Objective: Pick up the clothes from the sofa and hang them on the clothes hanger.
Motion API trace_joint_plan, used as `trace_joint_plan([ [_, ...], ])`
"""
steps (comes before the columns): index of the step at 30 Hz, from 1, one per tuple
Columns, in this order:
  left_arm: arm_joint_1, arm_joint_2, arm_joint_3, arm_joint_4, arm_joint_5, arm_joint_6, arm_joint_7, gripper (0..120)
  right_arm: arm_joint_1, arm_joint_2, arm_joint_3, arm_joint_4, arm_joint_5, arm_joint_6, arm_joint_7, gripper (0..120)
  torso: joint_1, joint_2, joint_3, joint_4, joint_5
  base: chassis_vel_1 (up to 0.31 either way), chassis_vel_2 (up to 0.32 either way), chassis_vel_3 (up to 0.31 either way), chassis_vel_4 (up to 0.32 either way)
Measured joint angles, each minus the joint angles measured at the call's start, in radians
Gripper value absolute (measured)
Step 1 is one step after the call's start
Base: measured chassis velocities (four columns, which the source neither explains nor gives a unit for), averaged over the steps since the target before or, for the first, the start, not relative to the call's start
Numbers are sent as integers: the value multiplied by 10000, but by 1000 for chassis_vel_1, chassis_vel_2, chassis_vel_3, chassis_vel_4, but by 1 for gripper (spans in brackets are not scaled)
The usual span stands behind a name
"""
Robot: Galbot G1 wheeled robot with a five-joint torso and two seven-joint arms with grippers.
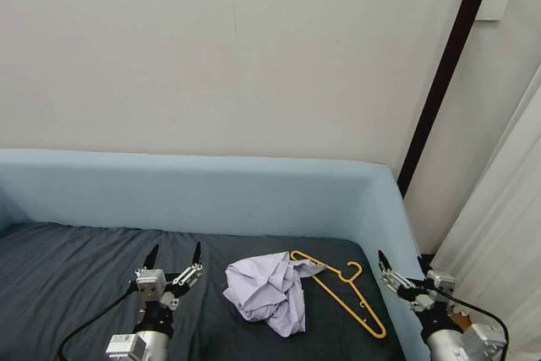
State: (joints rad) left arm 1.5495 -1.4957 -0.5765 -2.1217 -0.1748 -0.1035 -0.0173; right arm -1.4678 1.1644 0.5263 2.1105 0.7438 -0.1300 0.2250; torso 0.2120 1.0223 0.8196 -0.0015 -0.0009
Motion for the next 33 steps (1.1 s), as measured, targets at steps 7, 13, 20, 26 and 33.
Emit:
trace_joint_plan([
  [7, 395, 122, -766, 317, 444, -767, 196, 100, 1891, -28, -1570, -923, 3263, -1199, 1885, 100, 0, 0, 1, 4, 0, 0, 0, 0, 0],
  [13, 512, 70, -1093, 516, 478, -1060, 272, 100, 3756, 629, -2611, -2562, 5815, -2992, 3127, 100, 1, 0, 1, 2, -2, 0, 0, 0, 0],
  [20, 622, 35, -1498, 676, 490, -1265, 297, 100, 5458, 2044, -3090, -5731, 5900, -3430, 3097, 100, 1, 0, 1, 1, -2, 0, 0, 0, 0],
  [26, 616, -43, -1617, 830, 502, -1350, 306, 100, 6517, 2893, -3066, -7585, 5023, -3408, 2637, 100, 1, 0, 1, 3, -2, 0, 0, 0, 0],
  [33, 716, 22, -1855, 876, 494, -1539, 319, 100, 7220, 3589, -3156, -9219, 3230, -3195, 1833, 100, 1, 0, 0, 0, -1, 0, 0, 0, 0],
])
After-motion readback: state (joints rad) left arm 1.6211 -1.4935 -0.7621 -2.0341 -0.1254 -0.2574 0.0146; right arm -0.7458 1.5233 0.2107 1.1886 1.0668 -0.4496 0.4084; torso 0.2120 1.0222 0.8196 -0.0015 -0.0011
